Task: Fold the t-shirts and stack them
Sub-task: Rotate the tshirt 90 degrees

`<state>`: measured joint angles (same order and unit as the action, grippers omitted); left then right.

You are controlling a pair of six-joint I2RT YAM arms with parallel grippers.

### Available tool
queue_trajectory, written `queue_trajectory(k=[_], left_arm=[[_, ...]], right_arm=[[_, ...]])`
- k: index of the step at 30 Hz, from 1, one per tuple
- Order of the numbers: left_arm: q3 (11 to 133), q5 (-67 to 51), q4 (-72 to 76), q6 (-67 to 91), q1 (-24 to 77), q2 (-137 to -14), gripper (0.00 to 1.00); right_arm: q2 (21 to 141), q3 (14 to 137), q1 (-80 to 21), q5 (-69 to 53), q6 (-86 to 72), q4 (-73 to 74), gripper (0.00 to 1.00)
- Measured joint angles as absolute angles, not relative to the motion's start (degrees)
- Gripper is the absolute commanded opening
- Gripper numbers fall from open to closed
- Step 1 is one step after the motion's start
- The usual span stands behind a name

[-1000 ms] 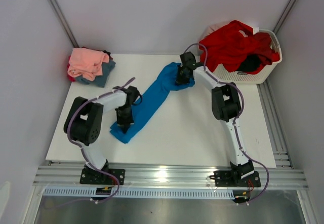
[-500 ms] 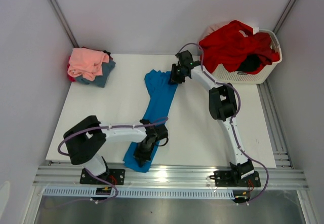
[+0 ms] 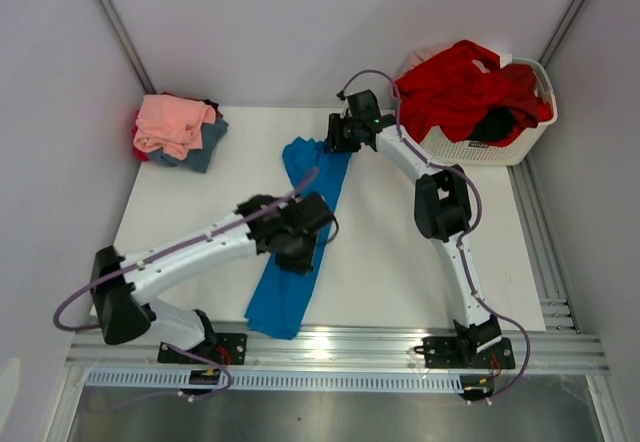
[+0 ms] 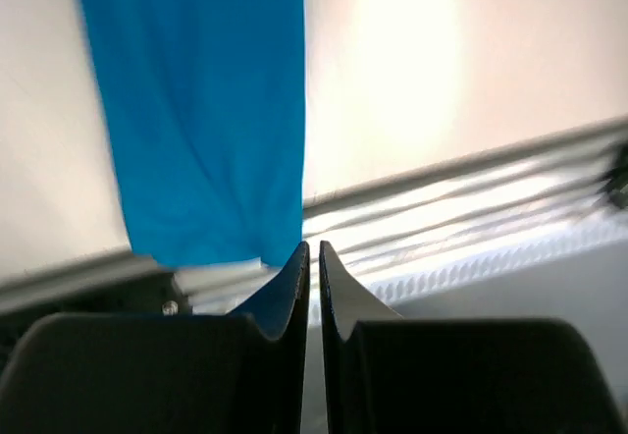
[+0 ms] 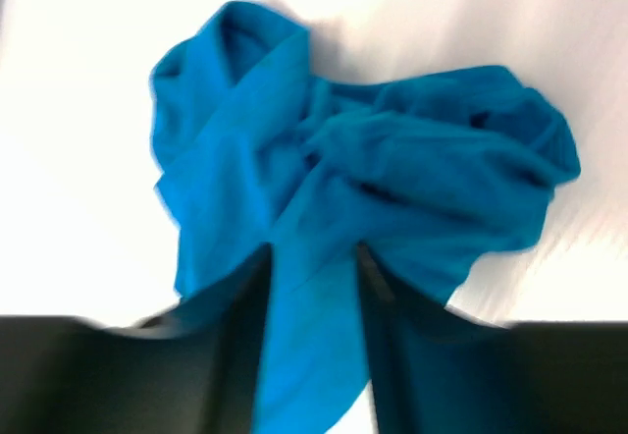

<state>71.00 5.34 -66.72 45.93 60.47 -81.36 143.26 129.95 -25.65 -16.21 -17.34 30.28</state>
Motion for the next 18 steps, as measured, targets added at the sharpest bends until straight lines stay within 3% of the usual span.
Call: queue_trajectory(k=[2, 8, 13, 18], left_arm=[[76.4, 7.3, -66.7, 44.6, 55.9, -79.7, 0.08], [83.4, 10.4, -65.2, 38.1, 35.9, -81.1, 0.09], [88.1, 10.3, -62.5, 34.3, 28.0, -92.2, 0.05], [97.1, 8.8, -60.6, 32.7, 25.5, -108.2, 0.04]], right_arm=[[138.6, 125.1, -26.5, -15.1, -16.1, 29.3, 0.55], [119.5, 112.4, -31.7, -10.9, -11.7, 29.1, 0.59], [100.8, 96.3, -37.3, -6.6, -13.0, 25.9, 0.59], [91.6, 81.2, -39.7, -3.1, -17.7, 24.2, 0.59]])
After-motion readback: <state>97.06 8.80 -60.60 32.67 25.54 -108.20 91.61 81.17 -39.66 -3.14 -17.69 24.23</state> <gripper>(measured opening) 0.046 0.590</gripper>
